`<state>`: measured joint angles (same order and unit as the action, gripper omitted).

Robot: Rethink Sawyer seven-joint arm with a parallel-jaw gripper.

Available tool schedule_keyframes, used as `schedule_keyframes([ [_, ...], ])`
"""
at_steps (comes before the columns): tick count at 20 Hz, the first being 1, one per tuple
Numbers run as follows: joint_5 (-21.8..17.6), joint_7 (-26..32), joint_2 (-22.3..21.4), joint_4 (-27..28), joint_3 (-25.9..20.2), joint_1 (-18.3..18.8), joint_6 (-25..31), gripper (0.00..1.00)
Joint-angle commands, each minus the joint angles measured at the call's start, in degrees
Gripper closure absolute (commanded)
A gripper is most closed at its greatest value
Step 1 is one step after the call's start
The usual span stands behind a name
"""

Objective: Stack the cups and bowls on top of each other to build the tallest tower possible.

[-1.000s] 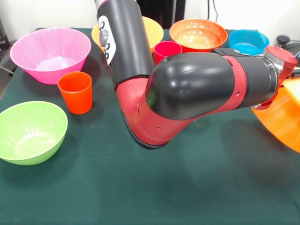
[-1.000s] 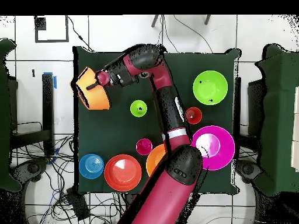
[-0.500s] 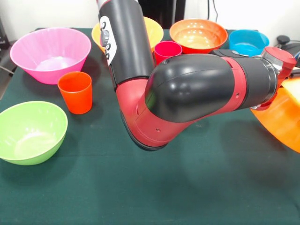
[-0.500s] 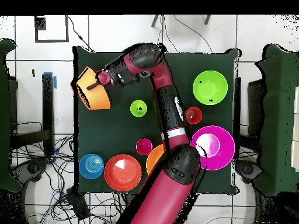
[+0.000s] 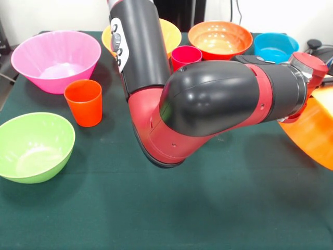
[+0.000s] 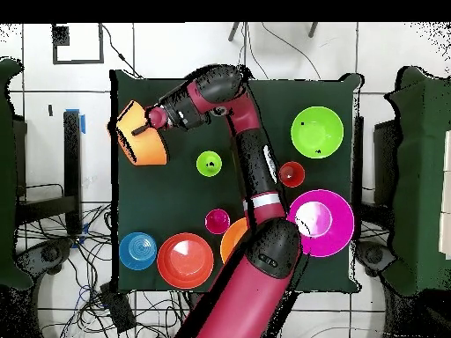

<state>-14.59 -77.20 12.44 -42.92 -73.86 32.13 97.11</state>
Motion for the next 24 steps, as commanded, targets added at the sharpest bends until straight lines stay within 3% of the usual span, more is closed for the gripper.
schedule_keyframes([
  [1,-7.71,19.17,1.76,9.14,9.40,0.08,1.36,1.00],
  [17,-10.90,22.37,1.41,13.29,9.54,-0.78,3.65,1.00],
  [24,-12.61,23.45,0.25,13.33,10.09,-0.80,1.93,1.00],
])
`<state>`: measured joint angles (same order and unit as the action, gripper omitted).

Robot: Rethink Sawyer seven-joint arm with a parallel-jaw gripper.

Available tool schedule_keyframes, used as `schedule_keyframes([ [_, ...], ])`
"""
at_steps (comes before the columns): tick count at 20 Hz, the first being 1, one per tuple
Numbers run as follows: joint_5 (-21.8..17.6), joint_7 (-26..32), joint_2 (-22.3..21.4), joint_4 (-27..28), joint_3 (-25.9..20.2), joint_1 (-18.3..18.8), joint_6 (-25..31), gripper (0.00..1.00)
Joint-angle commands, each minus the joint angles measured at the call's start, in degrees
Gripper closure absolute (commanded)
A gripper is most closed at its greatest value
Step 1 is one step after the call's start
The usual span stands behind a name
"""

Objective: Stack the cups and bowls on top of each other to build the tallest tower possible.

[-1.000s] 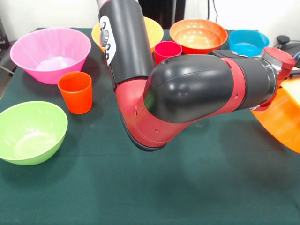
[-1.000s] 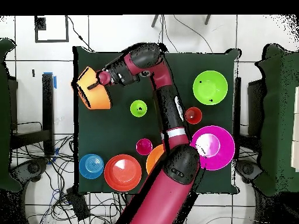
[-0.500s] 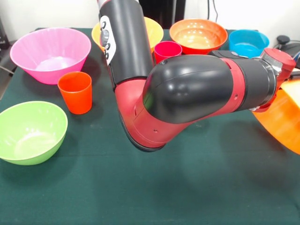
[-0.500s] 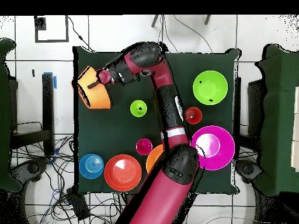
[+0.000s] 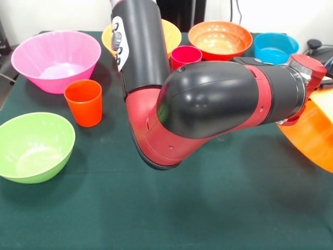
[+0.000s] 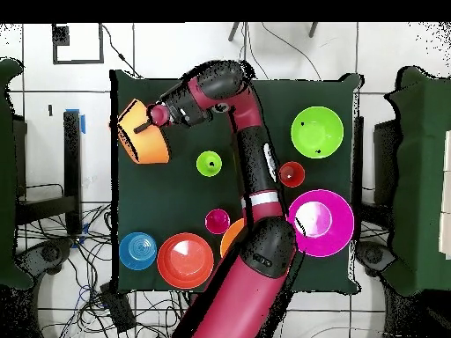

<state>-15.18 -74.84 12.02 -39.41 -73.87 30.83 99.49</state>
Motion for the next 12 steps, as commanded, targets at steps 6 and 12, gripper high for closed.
schedule_keyframes([
  [6,-12.94,21.57,0.36,10.40,10.34,0.26,-0.87,1.00],
  [12,-13.78,21.87,0.11,10.93,10.24,0.16,-0.44,1.00],
])
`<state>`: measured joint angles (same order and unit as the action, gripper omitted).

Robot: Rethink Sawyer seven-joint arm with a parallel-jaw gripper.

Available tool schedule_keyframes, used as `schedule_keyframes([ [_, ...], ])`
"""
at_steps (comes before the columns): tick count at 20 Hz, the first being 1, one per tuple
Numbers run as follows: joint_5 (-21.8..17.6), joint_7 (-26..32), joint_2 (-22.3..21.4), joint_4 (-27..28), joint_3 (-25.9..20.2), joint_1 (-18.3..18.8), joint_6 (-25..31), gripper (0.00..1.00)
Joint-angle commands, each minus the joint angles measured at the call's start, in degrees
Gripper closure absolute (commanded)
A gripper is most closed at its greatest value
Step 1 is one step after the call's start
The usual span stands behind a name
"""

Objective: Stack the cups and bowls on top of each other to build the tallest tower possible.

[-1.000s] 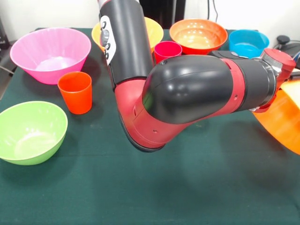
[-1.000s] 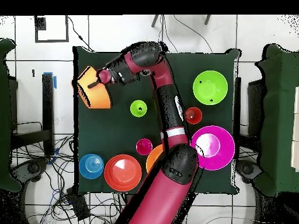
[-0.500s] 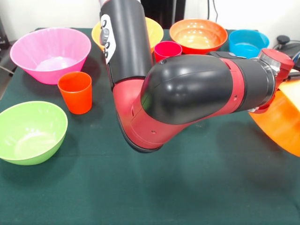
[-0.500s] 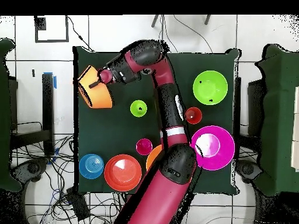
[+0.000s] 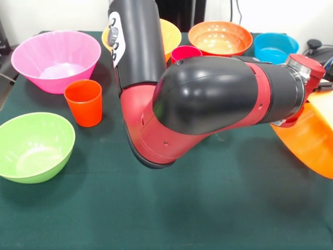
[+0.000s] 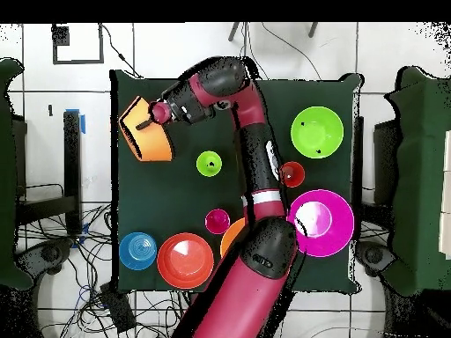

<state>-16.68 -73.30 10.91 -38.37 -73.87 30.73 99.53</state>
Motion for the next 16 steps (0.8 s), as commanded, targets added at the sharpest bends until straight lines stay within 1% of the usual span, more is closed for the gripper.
schedule_keyframes([
  [1,-12.32,20.37,1.26,9.93,10.19,0.28,-0.44,1.00],
  [10,-12.69,20.70,1.41,10.37,10.03,0.23,0.11,1.00],
  [16,-12.88,20.97,2.15,11.76,9.20,-0.08,2.31,1.00],
])
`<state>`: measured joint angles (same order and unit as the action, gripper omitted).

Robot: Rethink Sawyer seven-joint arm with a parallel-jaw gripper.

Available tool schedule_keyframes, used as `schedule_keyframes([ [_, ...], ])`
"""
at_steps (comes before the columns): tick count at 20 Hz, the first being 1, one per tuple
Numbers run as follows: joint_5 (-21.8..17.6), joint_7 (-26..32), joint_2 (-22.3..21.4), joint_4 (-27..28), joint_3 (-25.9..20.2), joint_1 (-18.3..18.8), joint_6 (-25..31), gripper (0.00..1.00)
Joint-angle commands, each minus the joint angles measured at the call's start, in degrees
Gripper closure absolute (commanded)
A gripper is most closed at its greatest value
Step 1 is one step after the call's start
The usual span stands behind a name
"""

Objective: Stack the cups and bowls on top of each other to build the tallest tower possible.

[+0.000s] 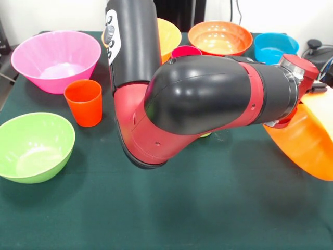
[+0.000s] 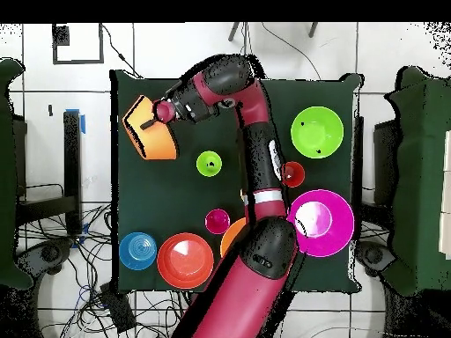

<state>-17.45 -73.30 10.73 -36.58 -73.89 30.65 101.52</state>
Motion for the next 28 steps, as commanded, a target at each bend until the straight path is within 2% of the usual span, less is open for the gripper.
schedule_keyframes([
  [1,-12.04,20.52,2.68,10.63,8.95,-0.19,1.49,1.00],
  [5,-12.47,22.18,5.01,13.70,6.84,-0.72,5.94,1.00],
  [24,-12.47,23.02,7.69,15.60,4.25,-0.79,9.94,1.00],
  [25,-12.08,22.57,7.98,15.68,3.89,-0.76,10.23,0.00],
  [28,-11.04,20.98,8.14,15.16,3.95,-0.47,8.95,0.00],
])
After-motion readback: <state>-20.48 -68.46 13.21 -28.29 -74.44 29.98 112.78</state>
